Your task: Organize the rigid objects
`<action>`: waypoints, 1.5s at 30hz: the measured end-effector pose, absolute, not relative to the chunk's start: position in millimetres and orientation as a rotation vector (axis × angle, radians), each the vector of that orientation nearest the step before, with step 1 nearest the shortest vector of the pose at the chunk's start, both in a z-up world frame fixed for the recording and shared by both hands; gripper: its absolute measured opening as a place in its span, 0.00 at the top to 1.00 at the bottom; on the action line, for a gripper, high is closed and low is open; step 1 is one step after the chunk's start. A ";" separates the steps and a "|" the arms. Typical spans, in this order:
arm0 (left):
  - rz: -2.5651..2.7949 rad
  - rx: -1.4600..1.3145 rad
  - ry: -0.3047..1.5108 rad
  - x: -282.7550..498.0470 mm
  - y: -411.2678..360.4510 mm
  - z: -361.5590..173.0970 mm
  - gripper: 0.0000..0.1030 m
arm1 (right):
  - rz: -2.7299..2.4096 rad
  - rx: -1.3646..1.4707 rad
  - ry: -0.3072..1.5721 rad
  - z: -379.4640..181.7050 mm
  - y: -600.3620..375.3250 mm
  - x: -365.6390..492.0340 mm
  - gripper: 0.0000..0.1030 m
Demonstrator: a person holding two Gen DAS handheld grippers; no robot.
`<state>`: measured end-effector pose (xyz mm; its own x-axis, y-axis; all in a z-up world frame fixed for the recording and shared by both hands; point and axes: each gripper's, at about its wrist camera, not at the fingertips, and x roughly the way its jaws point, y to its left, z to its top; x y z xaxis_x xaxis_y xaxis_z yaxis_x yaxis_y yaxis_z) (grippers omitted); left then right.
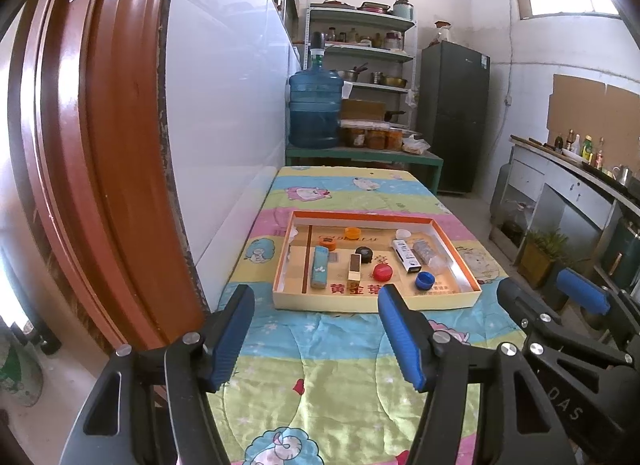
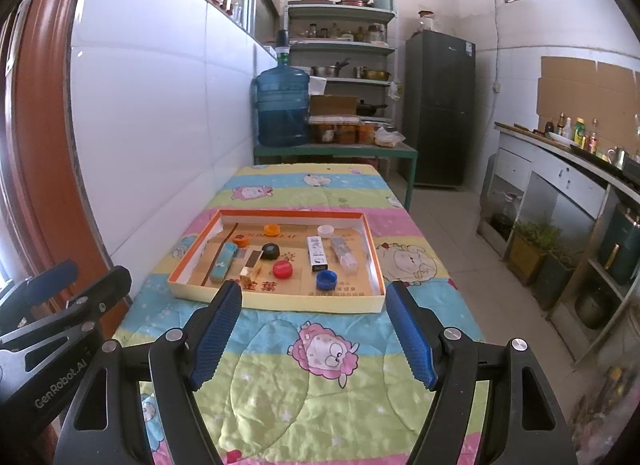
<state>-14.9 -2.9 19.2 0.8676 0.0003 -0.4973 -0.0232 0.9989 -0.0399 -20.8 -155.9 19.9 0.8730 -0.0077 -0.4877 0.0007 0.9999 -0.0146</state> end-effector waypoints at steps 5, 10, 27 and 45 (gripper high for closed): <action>0.018 -0.040 0.521 -13.5 -2.6 19.3 0.37 | -0.004 -0.013 0.510 20.0 -156.0 -20.3 0.26; 0.018 -0.041 0.521 -13.7 -2.7 19.4 0.38 | -0.003 -0.013 0.512 18.8 -155.1 -21.1 0.26; 0.015 -0.042 0.524 -13.6 -0.7 19.0 0.37 | 0.000 -0.013 0.514 17.2 -152.7 -19.0 0.26; 0.013 -0.041 0.529 -12.5 2.8 15.5 0.37 | 0.001 -0.013 0.517 17.2 -152.1 -19.0 0.26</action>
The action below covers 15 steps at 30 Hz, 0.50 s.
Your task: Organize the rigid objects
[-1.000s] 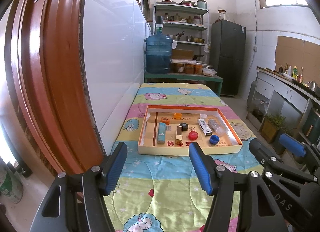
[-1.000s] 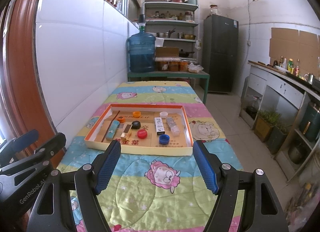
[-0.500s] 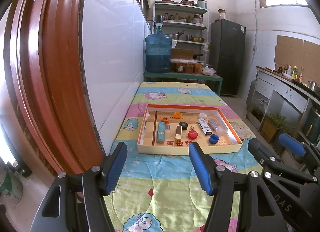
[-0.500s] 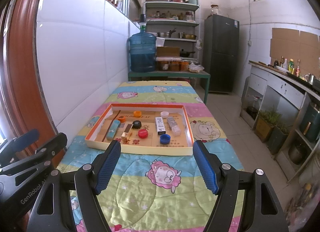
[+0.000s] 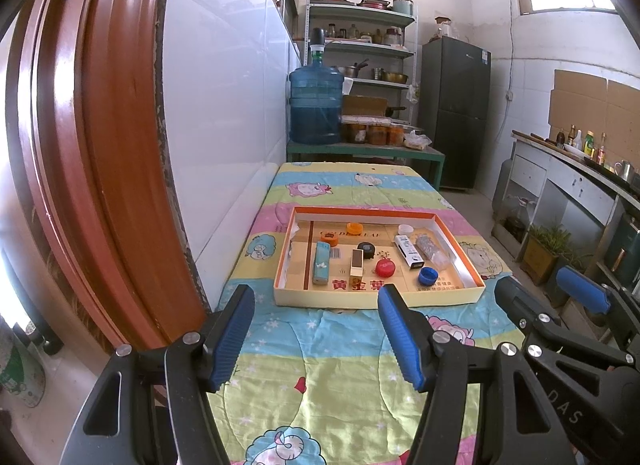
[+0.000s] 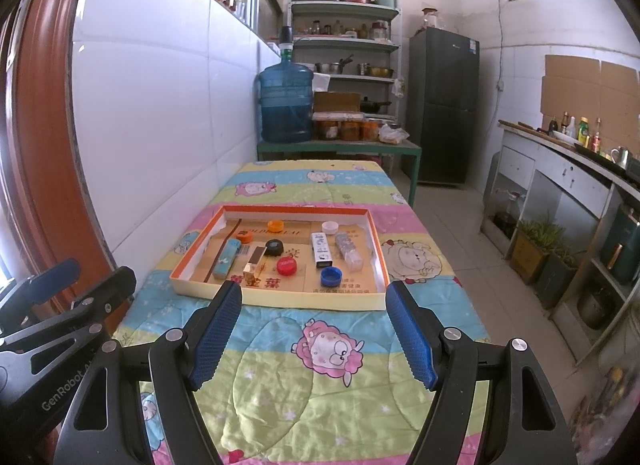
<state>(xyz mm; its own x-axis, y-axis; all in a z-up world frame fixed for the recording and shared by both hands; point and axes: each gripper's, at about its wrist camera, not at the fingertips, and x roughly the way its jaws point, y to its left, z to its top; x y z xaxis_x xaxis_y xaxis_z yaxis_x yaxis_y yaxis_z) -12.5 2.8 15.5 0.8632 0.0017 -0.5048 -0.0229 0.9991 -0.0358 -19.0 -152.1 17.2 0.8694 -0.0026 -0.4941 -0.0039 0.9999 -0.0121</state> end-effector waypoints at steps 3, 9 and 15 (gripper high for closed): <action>0.013 -0.041 0.529 -12.6 2.6 15.7 0.37 | 0.002 -0.011 0.520 17.1 -152.3 -18.9 0.26; 0.012 -0.041 0.531 -12.7 2.6 14.6 0.37 | 0.003 -0.012 0.520 12.5 -149.1 -17.7 0.26; 0.012 -0.041 0.531 -12.6 1.7 14.3 0.37 | 0.002 -0.011 0.521 13.3 -149.7 -17.2 0.26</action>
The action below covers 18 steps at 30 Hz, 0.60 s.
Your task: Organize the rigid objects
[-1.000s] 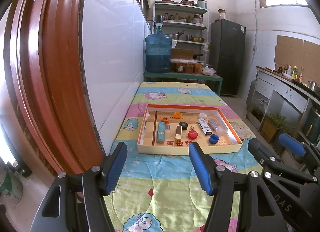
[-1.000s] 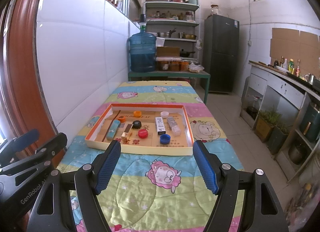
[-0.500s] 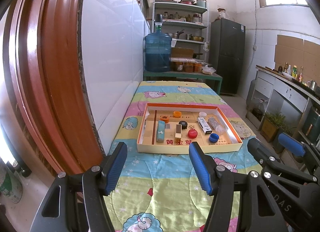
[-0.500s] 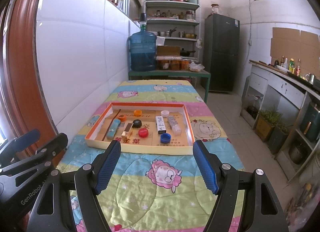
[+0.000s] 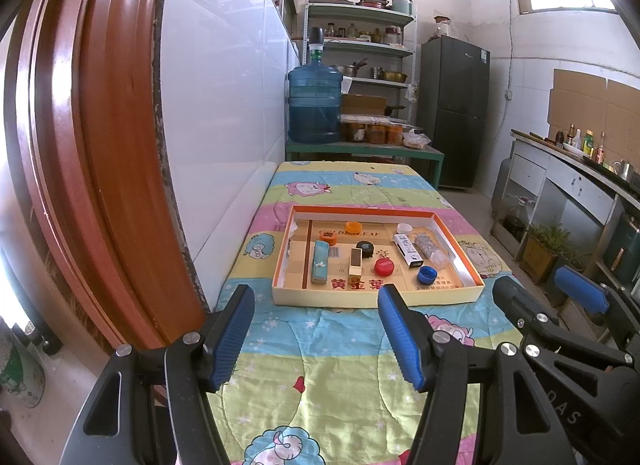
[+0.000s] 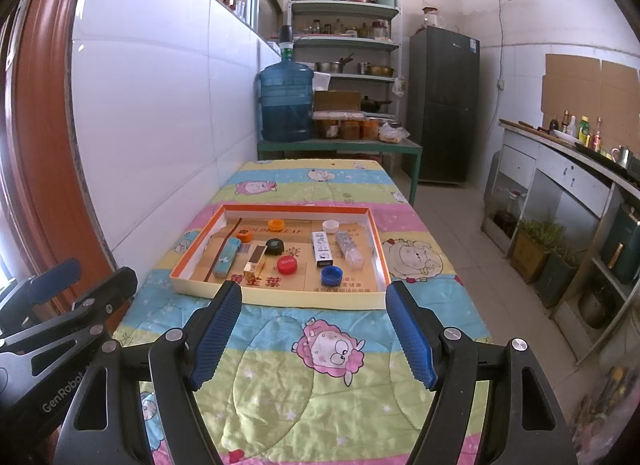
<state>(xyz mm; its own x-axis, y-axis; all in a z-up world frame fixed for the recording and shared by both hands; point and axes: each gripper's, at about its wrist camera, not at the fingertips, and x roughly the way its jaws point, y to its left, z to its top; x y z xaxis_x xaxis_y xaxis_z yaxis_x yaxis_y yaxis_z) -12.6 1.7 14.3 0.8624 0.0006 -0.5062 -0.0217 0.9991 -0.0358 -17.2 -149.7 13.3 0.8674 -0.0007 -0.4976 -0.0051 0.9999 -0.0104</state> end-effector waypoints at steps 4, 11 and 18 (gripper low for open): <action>0.013 -0.040 0.532 -12.6 1.6 14.4 0.37 | -0.001 -0.010 0.517 10.6 -148.3 -16.5 0.26; 0.013 -0.038 0.539 -12.1 0.0 11.3 0.37 | -0.005 -0.012 0.512 11.6 -150.6 -15.4 0.26; 0.013 -0.038 0.543 -12.5 1.1 9.1 0.37 | -0.003 -0.012 0.512 11.6 -150.5 -15.5 0.26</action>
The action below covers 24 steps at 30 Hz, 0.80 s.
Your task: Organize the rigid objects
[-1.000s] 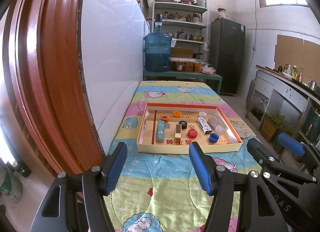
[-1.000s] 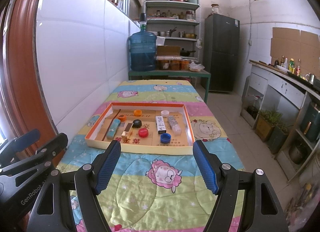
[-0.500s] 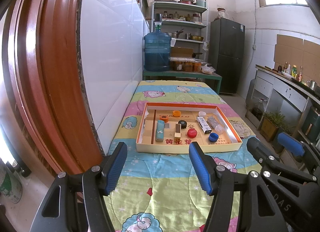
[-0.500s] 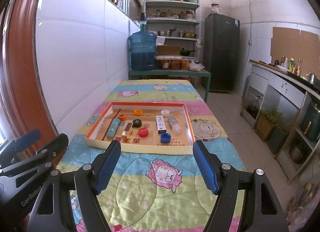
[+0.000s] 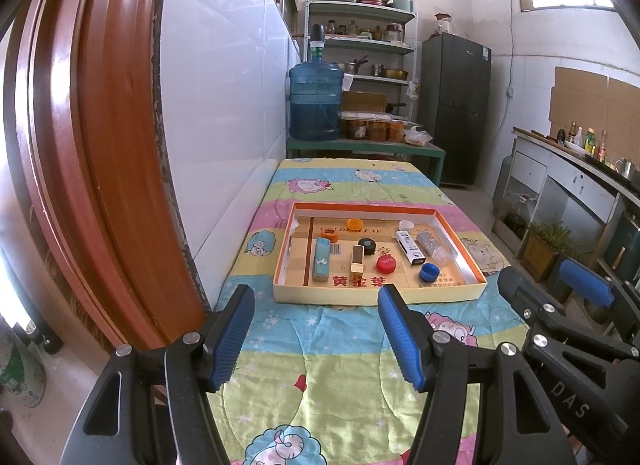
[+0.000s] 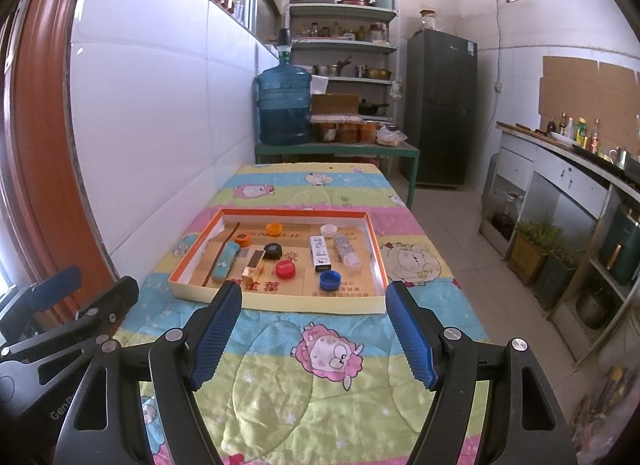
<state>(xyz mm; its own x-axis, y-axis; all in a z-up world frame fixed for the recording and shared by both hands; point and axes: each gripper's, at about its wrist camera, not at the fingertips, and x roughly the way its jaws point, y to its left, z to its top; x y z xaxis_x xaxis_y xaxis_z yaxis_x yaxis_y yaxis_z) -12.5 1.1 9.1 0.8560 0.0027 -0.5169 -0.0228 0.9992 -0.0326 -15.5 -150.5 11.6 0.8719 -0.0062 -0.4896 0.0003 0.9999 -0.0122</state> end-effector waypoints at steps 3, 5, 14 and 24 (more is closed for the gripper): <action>0.013 -0.036 0.543 -11.9 0.5 10.0 0.37 | 0.000 -0.014 0.511 11.3 -149.7 -15.3 0.26; 0.013 -0.036 0.543 -11.9 1.0 9.9 0.37 | 0.002 -0.014 0.512 11.9 -149.3 -14.6 0.26; 0.014 -0.036 0.543 -12.0 0.6 10.2 0.37 | 0.002 -0.013 0.512 12.7 -149.1 -14.1 0.26; 0.009 -0.043 0.555 -10.4 2.2 8.5 0.37 | 0.004 -0.014 0.510 12.4 -148.0 -13.9 0.26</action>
